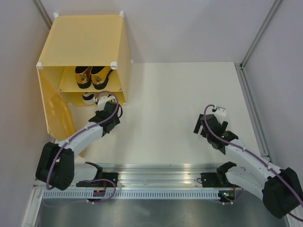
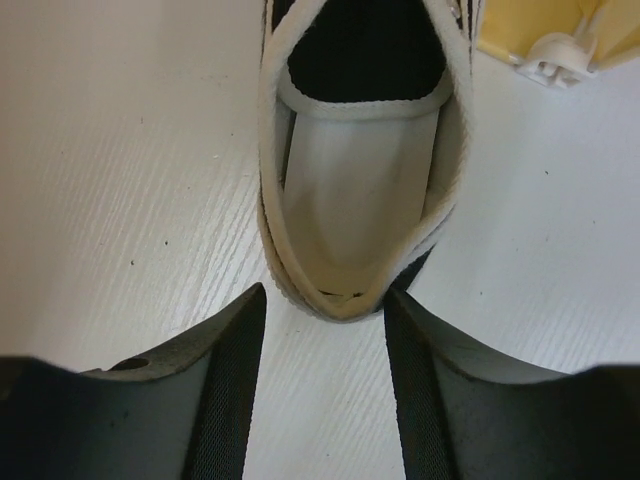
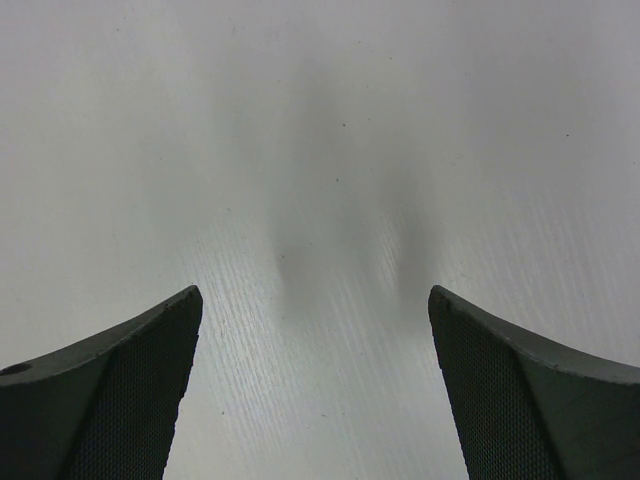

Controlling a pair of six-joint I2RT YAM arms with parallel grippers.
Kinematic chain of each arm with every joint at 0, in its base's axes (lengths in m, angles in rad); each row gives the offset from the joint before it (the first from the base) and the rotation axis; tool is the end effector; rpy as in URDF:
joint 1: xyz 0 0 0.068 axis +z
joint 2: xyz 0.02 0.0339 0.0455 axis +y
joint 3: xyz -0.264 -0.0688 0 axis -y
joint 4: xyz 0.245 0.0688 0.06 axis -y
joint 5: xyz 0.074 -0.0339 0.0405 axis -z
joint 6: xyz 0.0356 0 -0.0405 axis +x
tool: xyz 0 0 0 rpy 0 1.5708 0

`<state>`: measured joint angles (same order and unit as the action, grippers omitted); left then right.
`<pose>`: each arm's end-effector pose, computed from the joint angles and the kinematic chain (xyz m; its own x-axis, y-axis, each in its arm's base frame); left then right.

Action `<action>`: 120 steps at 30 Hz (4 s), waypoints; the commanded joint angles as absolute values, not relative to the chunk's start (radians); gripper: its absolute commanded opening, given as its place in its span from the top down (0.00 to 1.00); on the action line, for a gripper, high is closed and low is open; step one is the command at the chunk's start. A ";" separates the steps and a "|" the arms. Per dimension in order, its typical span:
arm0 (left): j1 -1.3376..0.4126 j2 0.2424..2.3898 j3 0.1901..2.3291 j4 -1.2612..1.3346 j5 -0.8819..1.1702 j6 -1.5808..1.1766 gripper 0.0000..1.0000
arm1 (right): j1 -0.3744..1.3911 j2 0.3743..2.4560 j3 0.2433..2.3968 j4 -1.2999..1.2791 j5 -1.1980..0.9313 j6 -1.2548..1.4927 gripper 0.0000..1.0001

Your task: Place and organize the shoes in the shoe cabinet

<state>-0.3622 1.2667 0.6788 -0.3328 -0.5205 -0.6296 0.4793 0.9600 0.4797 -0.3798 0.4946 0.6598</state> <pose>0.2322 -0.0690 0.1959 -0.6169 -0.3125 -0.7223 -0.4173 0.9080 -0.0364 0.1696 0.0691 0.1899 -0.6117 0.2901 -0.7360 0.3086 0.9441 0.1156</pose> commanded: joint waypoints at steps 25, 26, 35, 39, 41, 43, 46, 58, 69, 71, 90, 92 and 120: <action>-0.350 1.338 0.741 -0.164 -0.601 -0.490 0.98 | 0.474 0.954 0.468 -0.334 0.465 0.640 0.02; -0.344 1.332 0.739 -0.150 -0.594 -0.445 0.98 | 0.476 0.956 0.468 -0.334 0.465 0.641 0.02; -0.218 1.331 0.791 -0.006 -0.441 -0.239 0.98 | 0.474 0.973 0.468 -0.330 0.465 0.638 0.02; -0.169 1.382 0.854 0.011 -0.414 -0.227 0.98 | 0.474 0.969 0.468 -0.330 0.465 0.637 0.02; -0.160 1.411 0.877 0.011 -0.413 -0.245 0.98 | 0.474 0.968 0.468 -0.330 0.465 0.637 0.02; -0.147 1.423 0.877 0.028 -0.414 -0.277 0.98 | 0.476 0.968 0.468 -0.330 0.465 0.637 0.02; -0.121 1.442 0.861 0.054 -0.434 -0.349 0.98 | 0.474 0.962 0.466 -0.330 0.465 0.637 0.02; -0.064 1.494 0.792 0.262 -0.345 -0.408 0.98 | 0.476 0.953 0.465 -0.334 0.457 0.637 0.02; -0.051 1.525 0.810 0.364 -0.353 -0.413 0.98 | 0.474 0.954 0.471 -0.344 0.457 0.638 0.02; -0.046 1.543 0.818 0.360 -0.341 -0.428 0.98 | 0.476 0.954 0.472 -0.345 0.457 0.638 0.02; -0.011 1.605 0.816 0.457 -0.302 -0.462 0.98 | 0.476 0.954 0.472 -0.350 0.440 0.638 0.02; -0.008 1.611 0.818 0.471 -0.301 -0.463 0.97 | 0.476 0.953 0.472 -0.348 0.442 0.637 0.02; -0.020 1.402 0.690 0.192 -0.285 -0.646 0.48 | 0.474 0.951 0.459 -0.339 0.425 0.644 0.02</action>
<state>-0.0097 1.4509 0.7197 0.2657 -0.2794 -0.5678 0.4793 0.9596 0.4709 -0.3550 0.4328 0.6464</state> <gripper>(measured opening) 0.521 0.978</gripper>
